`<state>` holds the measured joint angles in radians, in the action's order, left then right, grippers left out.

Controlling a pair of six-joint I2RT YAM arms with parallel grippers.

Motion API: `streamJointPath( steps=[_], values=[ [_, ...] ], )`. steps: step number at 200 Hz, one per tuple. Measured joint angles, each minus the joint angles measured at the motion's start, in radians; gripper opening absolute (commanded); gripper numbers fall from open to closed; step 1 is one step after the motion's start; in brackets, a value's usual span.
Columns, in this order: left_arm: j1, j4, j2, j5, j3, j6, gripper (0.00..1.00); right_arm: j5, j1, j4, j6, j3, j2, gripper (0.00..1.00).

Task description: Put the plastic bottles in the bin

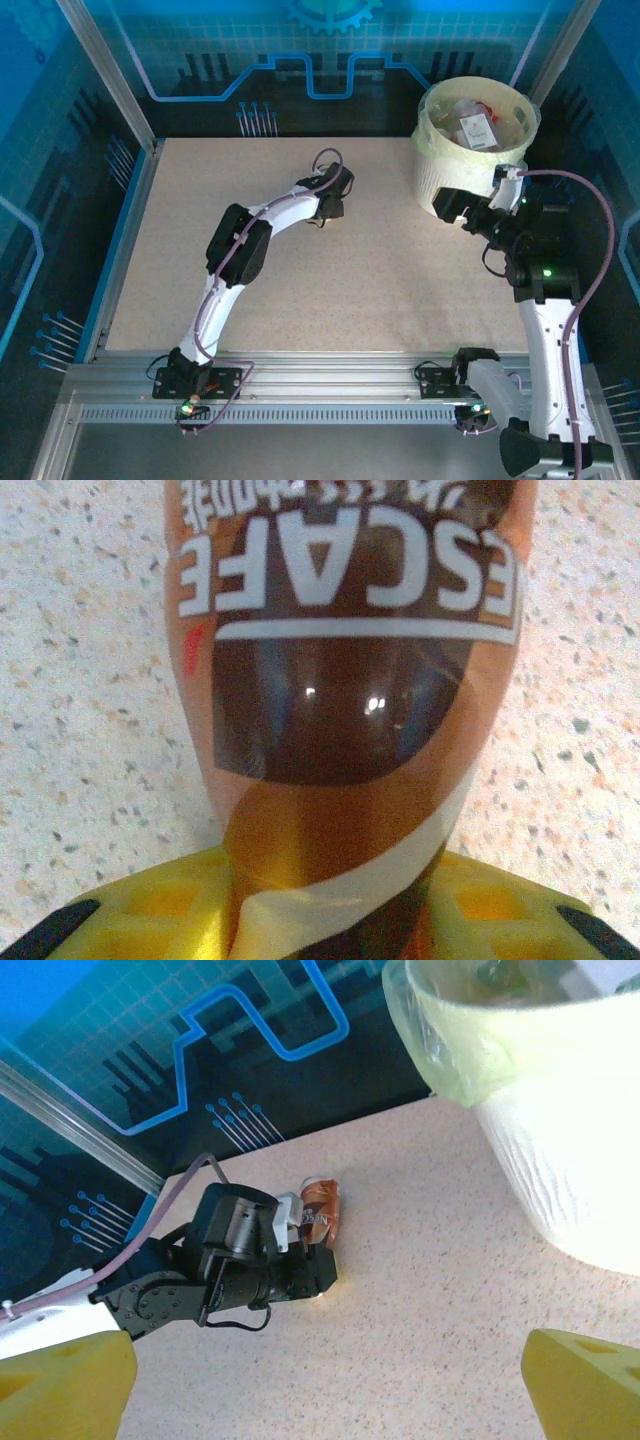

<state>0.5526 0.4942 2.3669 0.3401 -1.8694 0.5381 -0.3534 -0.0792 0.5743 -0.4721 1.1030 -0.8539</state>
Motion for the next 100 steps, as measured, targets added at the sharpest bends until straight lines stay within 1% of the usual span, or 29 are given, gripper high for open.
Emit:
streamJointPath(
  steps=[17,45,72,100],
  values=[
    [0.002,-0.056,-0.039,-0.024,0.074,-0.011,0.28,-0.014,0.000,-0.018,-0.020,-0.030,0.000,1.00],
    [0.005,-0.152,-0.120,-0.066,0.220,-0.016,0.24,-0.022,0.000,-0.054,-0.052,-0.082,0.023,1.00],
    [0.015,-0.264,-0.227,-0.106,0.406,-0.018,0.23,-0.027,0.004,-0.084,-0.064,-0.117,0.050,1.00],
    [0.034,-0.373,-0.353,-0.159,0.601,-0.018,0.20,-0.041,0.039,-0.101,-0.063,-0.122,0.051,1.00]
  ],
)
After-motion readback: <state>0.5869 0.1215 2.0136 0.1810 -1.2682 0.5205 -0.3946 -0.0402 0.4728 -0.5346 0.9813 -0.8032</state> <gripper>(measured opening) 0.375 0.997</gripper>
